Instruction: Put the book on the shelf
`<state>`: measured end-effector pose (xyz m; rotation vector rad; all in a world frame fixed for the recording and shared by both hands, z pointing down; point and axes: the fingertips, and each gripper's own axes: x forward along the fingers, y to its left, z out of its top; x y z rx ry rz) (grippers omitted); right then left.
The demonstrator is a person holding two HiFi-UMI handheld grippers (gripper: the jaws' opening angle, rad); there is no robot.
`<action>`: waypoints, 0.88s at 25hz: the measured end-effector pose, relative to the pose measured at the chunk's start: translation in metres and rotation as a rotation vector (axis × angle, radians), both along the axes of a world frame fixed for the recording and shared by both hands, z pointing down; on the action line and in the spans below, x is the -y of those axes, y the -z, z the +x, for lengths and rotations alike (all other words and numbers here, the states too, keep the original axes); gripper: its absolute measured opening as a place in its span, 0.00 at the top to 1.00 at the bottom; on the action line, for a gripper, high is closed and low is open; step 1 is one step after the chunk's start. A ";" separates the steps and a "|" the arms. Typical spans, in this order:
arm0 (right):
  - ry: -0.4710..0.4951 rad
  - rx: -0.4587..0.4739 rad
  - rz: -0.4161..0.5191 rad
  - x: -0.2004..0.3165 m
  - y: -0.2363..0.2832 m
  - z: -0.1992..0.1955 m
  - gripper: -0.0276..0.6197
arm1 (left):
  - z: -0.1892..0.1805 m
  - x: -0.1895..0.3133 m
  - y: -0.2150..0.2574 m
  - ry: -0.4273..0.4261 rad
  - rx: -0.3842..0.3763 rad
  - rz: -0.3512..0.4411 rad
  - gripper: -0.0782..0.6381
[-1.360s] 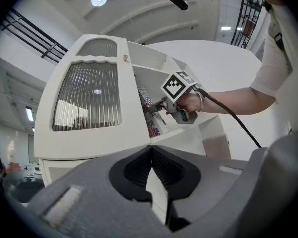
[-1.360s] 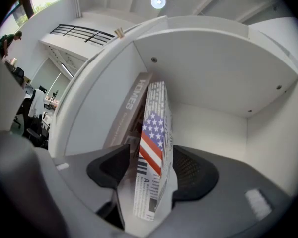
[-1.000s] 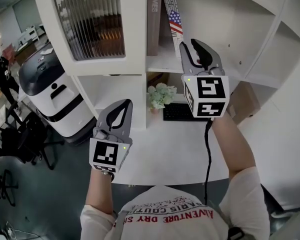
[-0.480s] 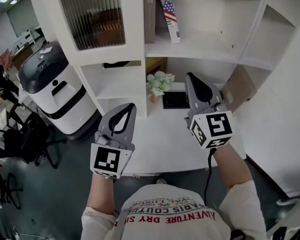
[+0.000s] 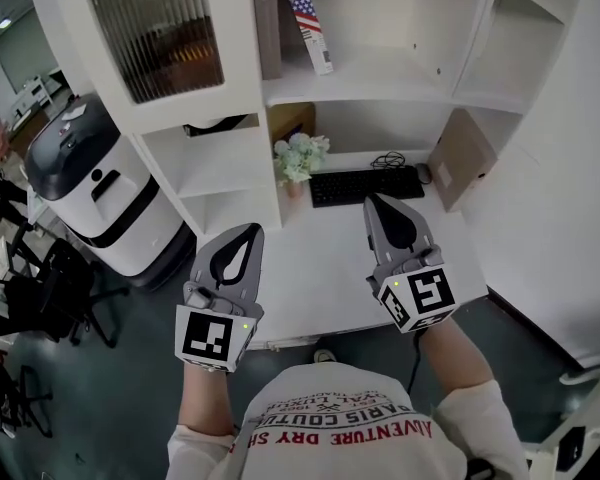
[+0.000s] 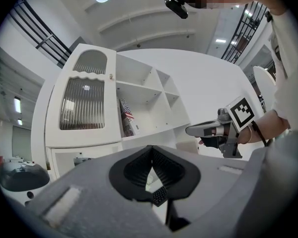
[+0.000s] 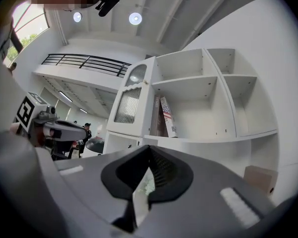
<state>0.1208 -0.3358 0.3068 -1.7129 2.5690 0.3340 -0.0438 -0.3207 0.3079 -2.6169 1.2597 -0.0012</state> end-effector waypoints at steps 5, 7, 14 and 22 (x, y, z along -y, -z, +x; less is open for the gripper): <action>-0.025 -0.007 -0.031 -0.004 -0.012 0.013 0.96 | 0.000 0.000 -0.010 0.003 -0.001 -0.021 0.88; -0.021 -0.011 -0.036 -0.006 -0.013 0.014 0.96 | 0.000 0.001 -0.009 0.007 -0.003 -0.017 0.88; 0.003 -0.035 -0.042 -0.002 -0.019 0.011 0.96 | 0.000 0.009 -0.011 0.018 -0.007 -0.033 0.88; 0.026 -0.044 -0.045 0.003 -0.024 0.012 0.96 | 0.001 0.018 -0.014 0.025 -0.025 -0.043 0.88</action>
